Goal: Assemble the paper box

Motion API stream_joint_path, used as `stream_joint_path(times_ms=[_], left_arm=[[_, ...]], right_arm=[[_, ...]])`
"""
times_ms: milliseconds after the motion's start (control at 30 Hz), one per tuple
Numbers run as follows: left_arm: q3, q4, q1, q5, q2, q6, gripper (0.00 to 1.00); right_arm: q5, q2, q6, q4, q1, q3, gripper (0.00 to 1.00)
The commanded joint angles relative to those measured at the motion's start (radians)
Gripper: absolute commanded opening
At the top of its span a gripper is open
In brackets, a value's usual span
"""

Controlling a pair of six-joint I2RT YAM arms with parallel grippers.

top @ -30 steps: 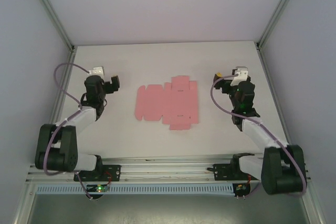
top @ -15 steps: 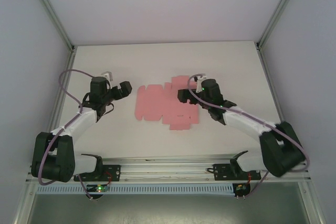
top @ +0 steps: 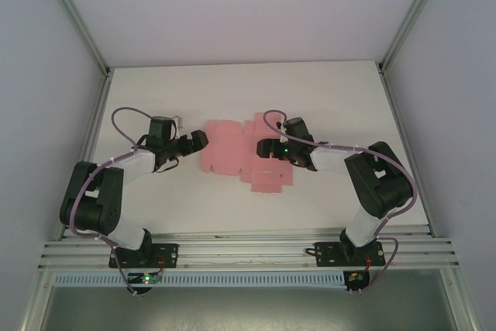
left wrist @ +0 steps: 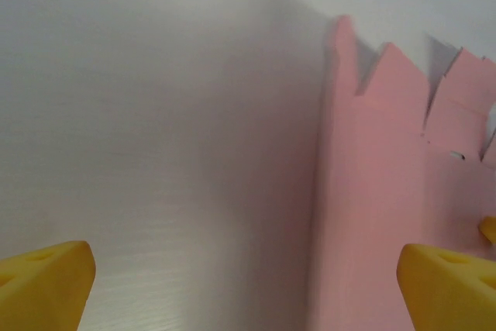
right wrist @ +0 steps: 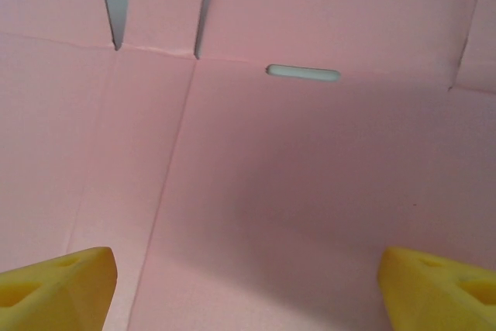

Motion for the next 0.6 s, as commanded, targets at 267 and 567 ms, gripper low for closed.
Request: stream_joint_path(times_ms=[267, 567], left_arm=[[0.092, 0.122, -0.088, 0.163, 0.128, -0.014, 1.0], [0.121, 0.175, -0.099, 0.228, 0.176, -0.072, 0.76]], right_arm=[[-0.026, 0.048, 0.023, -0.001, -0.032, -0.059, 0.86], [-0.046, 0.028, 0.019, 0.027, -0.04, -0.09, 0.86]])
